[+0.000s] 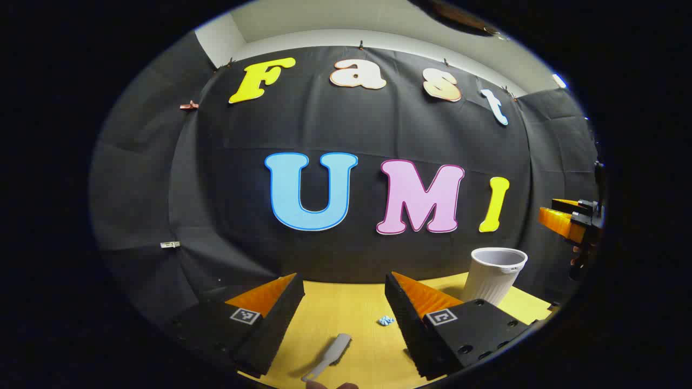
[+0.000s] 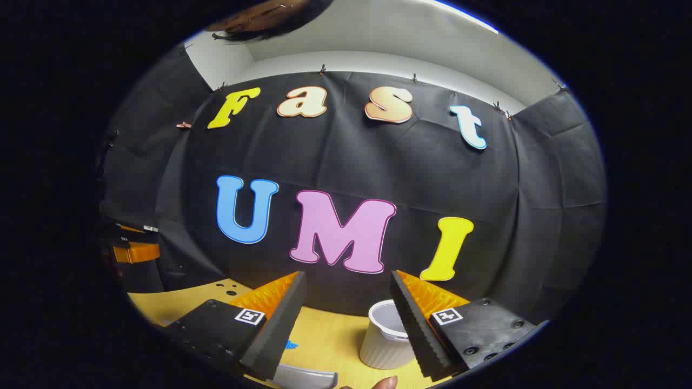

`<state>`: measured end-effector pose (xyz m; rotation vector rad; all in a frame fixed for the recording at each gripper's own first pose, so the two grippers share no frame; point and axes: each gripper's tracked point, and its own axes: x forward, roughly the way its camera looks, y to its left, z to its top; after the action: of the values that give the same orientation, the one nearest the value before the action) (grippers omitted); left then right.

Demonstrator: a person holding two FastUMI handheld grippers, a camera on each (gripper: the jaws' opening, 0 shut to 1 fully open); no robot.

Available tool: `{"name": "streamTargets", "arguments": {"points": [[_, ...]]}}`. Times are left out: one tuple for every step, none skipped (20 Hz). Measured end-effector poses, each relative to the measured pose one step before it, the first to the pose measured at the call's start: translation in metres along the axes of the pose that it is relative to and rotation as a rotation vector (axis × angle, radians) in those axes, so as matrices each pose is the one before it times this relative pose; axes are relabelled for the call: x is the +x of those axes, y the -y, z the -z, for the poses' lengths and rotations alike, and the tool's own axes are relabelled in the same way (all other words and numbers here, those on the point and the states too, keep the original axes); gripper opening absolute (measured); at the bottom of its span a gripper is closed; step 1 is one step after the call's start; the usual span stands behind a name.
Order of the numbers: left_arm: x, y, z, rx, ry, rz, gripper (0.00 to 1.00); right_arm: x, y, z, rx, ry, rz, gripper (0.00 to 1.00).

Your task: Pick up the small broom and dustpan from the desktop, sweep the trash into the dustpan with the broom, and then empty the trash into the garbage bin.

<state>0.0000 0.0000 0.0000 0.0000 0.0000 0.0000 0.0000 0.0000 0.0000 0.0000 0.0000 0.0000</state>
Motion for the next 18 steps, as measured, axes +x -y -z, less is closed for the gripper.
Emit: {"name": "streamTargets", "arguments": {"points": [[0.00081,-0.00058,0.00285,-0.00371,-0.01261,0.00438,0.95,-0.00249,-0.00033,0.00547,-0.00876,-0.01700,0.00498,0.96],[0.00158,-0.00152,0.00261,-0.00807,-0.00926,0.00173,0.95,-0.00248,-0.00174,0.00410,-0.00170,-0.01402,0.00306,0.96],[0.00158,-0.00038,0.00039,-0.00914,-0.00789,0.00158,0.95,-0.00138,-0.00134,0.00437,0.00117,-0.01455,-0.00105,0.96],[0.00212,-0.00106,0.00306,-0.00588,-0.00683,-0.00343,0.95,0.00008,-0.00079,0.00446,-0.00441,-0.01645,-0.00067,0.96],[0.00186,0.00068,-0.00026,-0.00204,-0.00238,-0.00193,0.95,0.00022,-0.00045,0.00396,-0.00354,-0.00823,-0.00802,0.96],[0.00255,-0.00018,-0.00035,0.00164,0.00291,-0.00363,0.95,0.00203,-0.00214,0.00211,-0.00733,0.00037,-0.01374,0.96],[0.00201,-0.00124,-0.00125,0.00467,0.00166,-0.01203,0.95,0.00277,-0.00083,0.00182,-0.00130,-0.00056,-0.01301,0.96],[0.00315,-0.00192,0.00154,-0.00103,-0.00469,-0.01996,0.95,0.00508,-0.00046,0.00542,0.00082,-0.01309,-0.01773,0.96],[0.00100,0.00134,-0.00159,-0.00730,0.00296,-0.00668,0.95,0.00321,0.00065,0.00292,-0.00119,-0.00352,-0.00759,0.96],[-0.00026,0.00131,-0.00099,-0.00623,0.00685,-0.00310,0.95,0.00150,0.00309,-0.00035,0.00549,0.00358,0.00243,0.96],[0.00195,0.00059,-0.00030,-0.00357,0.00109,0.00119,0.95,0.00169,-0.00099,0.00030,0.00809,0.00094,-0.00308,0.96],[0.00160,0.00007,0.00399,-0.00021,-0.00904,0.00187,0.95,0.00139,-0.00108,0.00306,0.00000,-0.00681,0.00689,0.96],[0.00092,0.00069,-0.00090,0.00047,-0.00116,0.01031,0.95,-0.00065,0.00048,0.00007,-0.00412,0.00271,0.01015,0.96],[0.00170,0.00121,-0.00100,0.00517,-0.00108,0.01344,0.95,-0.00059,-0.00051,-0.00171,-0.00256,0.00069,0.00877,0.96],[0.00097,-0.00065,-0.00302,0.01256,0.00152,0.01431,0.95,-0.00097,-0.00324,0.00120,-0.00144,-0.00732,0.00144,0.96],[0.00050,-0.00195,0.00024,0.01555,0.00031,0.01023,0.95,-0.00160,-0.00430,0.00320,-0.00174,-0.01931,-0.00568,0.96],[-0.00020,-0.00155,-0.00063,0.01071,-0.00407,0.00932,0.95,-0.00208,-0.00439,0.00545,-0.00407,-0.03134,-0.00884,0.96],[-0.00212,-0.00042,0.00339,0.00314,-0.00942,0.00833,0.95,-0.00172,-0.00422,0.00877,-0.00523,-0.04798,-0.00669,0.96]]}}
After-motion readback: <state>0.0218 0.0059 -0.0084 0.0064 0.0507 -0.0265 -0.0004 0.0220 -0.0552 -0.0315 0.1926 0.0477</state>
